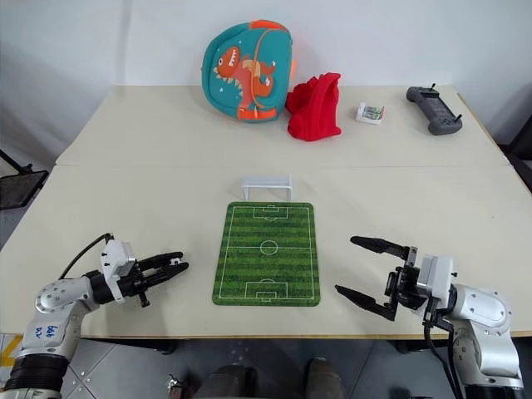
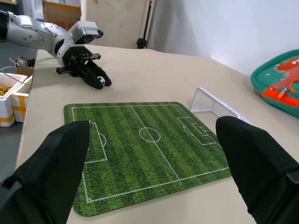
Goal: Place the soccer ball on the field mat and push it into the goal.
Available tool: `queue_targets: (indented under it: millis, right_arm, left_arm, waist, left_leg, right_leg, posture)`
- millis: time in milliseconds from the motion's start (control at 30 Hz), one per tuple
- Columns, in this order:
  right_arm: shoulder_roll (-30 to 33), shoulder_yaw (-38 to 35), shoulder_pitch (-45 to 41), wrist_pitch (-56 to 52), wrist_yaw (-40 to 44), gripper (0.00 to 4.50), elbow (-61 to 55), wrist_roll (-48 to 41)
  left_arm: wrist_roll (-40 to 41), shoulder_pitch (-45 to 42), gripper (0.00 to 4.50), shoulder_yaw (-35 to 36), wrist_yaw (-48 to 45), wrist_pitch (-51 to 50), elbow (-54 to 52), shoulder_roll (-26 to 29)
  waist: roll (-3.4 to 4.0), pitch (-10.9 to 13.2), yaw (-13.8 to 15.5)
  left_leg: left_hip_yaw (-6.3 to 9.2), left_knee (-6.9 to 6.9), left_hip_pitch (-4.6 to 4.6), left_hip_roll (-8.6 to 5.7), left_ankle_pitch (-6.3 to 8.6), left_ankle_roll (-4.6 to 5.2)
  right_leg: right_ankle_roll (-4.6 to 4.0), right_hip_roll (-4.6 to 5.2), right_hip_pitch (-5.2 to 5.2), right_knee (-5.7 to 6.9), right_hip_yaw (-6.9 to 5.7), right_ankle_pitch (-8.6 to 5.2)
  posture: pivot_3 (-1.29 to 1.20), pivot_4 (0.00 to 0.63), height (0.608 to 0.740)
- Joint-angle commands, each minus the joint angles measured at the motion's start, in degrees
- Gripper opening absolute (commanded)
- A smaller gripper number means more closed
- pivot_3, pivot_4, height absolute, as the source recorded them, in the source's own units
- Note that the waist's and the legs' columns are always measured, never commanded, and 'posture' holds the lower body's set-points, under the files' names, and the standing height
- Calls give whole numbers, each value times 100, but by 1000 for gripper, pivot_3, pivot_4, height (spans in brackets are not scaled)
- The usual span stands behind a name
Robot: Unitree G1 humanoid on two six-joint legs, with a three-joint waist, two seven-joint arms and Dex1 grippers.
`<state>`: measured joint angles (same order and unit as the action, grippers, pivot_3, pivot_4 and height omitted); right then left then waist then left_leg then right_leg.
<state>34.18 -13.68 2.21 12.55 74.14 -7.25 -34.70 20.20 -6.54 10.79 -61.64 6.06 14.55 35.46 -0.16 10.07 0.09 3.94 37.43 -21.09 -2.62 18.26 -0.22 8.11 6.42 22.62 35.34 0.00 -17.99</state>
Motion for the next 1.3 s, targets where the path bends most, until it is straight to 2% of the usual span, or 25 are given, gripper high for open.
queue_targets:
  millis: [33,133,167,267,367,600,800,1067,1300]
  right_arm:
    - [5,-75,14,95,-21,4500,-221,-90]
    - [44,-85,15,105,69,4500,-235,-127]
    - [278,6,66,87,438,4500,-269,-102]
    - [1098,54,404,-653,1169,4500,-471,-350]
    - [1319,-50,482,-507,1303,4500,-365,-254]
    - [1184,-445,728,-408,956,4500,-412,-241]
    - [1063,-575,1001,-359,792,4500,-642,-218]
    - [897,-541,1084,-291,613,4500,-687,-123]
    - [810,-482,1015,-307,534,4500,-645,-71]
  left_arm:
    - [394,-232,856,54,-190,-160,-466,27]
    - [718,-402,856,-18,-356,-608,-973,83]
    - [759,-559,856,-144,-404,-818,-1217,129]
    - [243,-1011,856,-923,-870,-647,-1632,260]
    - [-81,-1107,856,-1655,-924,-826,-1840,114]
    - [-986,-1099,856,-2661,-251,-615,-1815,-641]
    - [-1222,-953,856,-2752,154,-355,-1720,-907]
    - [-1251,-1019,856,-2821,44,-181,-1408,-906]
    - [-1252,-1052,3114,-2787,79,-103,-1298,-972]
  waist:
    - [0,0,5]
    - [-1,0,29]
    - [0,1,32]
    - [9,3,95]
    - [10,2,103]
    - [10,2,138]
    - [10,2,139]
    - [10,2,139]
    - [10,2,141]
  left_leg:
    - [0,1,-1,0,0,0]
    - [6,8,-7,1,0,0]
    - [6,9,-6,0,0,0]
    - [5,13,-8,-6,1,2]
    - [-1,14,-2,-6,3,7]
    - [-7,17,-8,-2,2,7]
    - [-7,21,-9,-3,2,8]
    - [-7,24,-8,-4,2,8]
    - [-7,28,-9,-6,3,9]
  right_leg:
    - [0,0,0,0,0,0]
    - [0,2,-1,0,1,0]
    - [0,3,-2,0,5,0]
    - [0,3,-3,2,7,0]
    - [2,-2,-15,-17,-1,1]
    - [5,-21,-10,-20,3,2]
    - [7,-19,-11,-20,5,3]
    - [7,-19,-12,-19,5,3]
    - [9,-18,-14,-19,5,5]
  posture:
    - [0,150,740]
    - [0,150,740]
    - [0,150,740]
    - [0,150,740]
    - [0,150,740]
    - [0,150,740]
    - [0,150,740]
    - [0,150,740]
    - [0,150,740]
